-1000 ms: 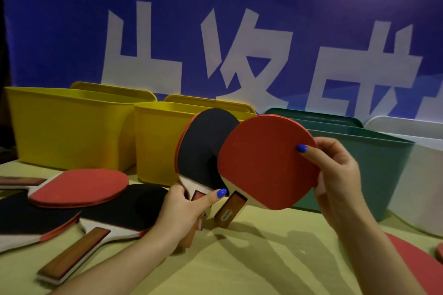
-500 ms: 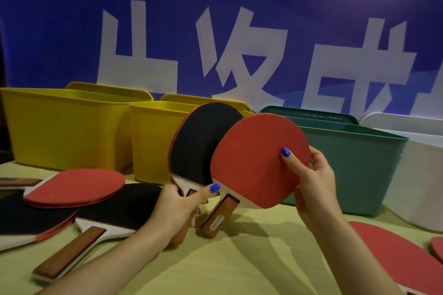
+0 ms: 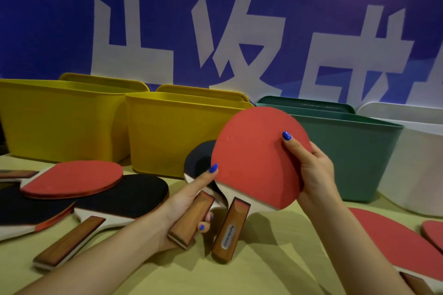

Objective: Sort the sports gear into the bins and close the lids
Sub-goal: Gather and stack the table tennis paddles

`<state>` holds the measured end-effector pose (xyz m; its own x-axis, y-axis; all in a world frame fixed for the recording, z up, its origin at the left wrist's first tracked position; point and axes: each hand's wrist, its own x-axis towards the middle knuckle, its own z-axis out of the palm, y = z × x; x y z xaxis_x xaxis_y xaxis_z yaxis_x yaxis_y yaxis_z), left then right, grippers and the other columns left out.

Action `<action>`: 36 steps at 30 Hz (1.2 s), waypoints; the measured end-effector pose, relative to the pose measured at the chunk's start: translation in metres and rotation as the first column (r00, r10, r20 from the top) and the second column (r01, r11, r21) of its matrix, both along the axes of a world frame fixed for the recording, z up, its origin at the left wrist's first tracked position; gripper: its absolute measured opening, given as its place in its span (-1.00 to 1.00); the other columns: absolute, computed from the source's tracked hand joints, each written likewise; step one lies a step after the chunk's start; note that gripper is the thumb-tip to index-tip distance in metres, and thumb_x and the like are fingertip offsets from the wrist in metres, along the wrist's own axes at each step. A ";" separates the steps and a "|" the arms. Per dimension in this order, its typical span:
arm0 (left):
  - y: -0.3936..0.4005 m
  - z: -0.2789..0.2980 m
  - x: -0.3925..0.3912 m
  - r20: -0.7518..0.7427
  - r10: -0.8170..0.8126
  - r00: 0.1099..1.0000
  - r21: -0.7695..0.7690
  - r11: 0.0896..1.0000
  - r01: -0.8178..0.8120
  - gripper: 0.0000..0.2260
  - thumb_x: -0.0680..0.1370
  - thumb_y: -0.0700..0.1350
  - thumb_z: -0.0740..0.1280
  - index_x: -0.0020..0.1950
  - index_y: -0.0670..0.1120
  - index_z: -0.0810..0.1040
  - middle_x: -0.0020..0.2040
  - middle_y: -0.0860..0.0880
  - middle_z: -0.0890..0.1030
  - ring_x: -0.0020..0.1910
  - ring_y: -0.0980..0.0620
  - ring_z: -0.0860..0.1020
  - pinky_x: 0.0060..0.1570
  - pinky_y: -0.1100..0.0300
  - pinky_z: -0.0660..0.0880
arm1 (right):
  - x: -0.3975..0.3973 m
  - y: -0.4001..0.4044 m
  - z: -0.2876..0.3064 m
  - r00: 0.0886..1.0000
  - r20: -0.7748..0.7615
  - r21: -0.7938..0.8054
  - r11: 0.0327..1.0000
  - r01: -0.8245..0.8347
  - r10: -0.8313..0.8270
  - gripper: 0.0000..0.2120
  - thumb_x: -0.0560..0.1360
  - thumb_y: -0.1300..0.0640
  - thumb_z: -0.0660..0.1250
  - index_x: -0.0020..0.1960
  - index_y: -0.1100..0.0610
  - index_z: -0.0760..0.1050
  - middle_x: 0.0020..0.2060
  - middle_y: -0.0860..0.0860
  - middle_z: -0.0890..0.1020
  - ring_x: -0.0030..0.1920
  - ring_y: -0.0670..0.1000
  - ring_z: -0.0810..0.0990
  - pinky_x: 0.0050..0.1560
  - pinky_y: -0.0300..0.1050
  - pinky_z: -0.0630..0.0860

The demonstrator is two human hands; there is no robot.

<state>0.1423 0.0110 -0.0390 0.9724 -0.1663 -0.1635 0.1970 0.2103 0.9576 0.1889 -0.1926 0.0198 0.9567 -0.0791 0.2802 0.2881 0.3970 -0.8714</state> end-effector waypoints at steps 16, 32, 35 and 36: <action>-0.015 -0.012 -0.007 0.061 -0.033 0.998 0.178 0.984 0.022 -0.29 0.32 0.30 0.43 0.31 -0.06 0.36 -0.41 -0.17 0.54 -0.59 0.00 0.48 -0.64 0.26 0.42 | 0.020 0.012 -0.034 0.998 -0.051 -0.353 0.936 0.000 -0.019 -0.80 0.46 -0.04 0.39 -0.02 0.05 0.56 -0.08 0.05 0.66 -0.08 0.07 0.64 -0.06 0.00 0.57; -0.016 -0.013 -0.001 0.095 0.046 0.994 0.063 0.997 -0.052 -0.32 0.26 0.12 0.47 0.25 -0.22 0.42 -0.39 -0.23 0.58 -0.61 -0.03 0.49 -0.66 0.28 0.41 | 0.027 0.006 -0.037 0.999 -0.025 -0.436 0.899 0.032 -0.048 -0.64 0.50 0.08 0.36 0.27 0.06 0.46 0.11 0.03 0.57 0.05 0.04 0.58 0.04 0.00 0.55; -0.017 -0.011 0.000 0.102 0.122 0.987 0.004 0.992 -0.123 -0.34 0.32 0.10 0.50 0.24 -0.27 0.43 -0.40 -0.24 0.55 -0.62 -0.02 0.48 -0.67 0.29 0.39 | 0.025 0.007 -0.035 0.984 -0.180 -0.421 0.902 -0.097 0.021 -0.54 0.51 0.00 0.33 0.36 0.06 0.33 0.15 0.04 0.52 0.06 0.06 0.57 0.00 0.01 0.56; -0.016 -0.009 0.001 0.103 0.159 0.982 -0.019 0.987 -0.158 -0.35 0.33 0.10 0.48 0.24 -0.29 0.43 -0.41 -0.23 0.54 -0.62 -0.01 0.47 -0.67 0.29 0.39 | 0.024 0.007 -0.034 0.967 -0.245 -0.415 0.893 -0.174 0.075 -0.54 0.51 -0.03 0.32 0.35 0.08 0.34 0.14 0.07 0.55 0.05 0.09 0.59 -0.01 0.03 0.57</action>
<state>0.1433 -0.0052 -0.0482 0.9982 -0.0097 -0.0593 0.0598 0.2413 0.9686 0.2134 -0.1852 -0.0142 0.9911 0.1254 0.0439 0.0456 -0.0109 -0.9989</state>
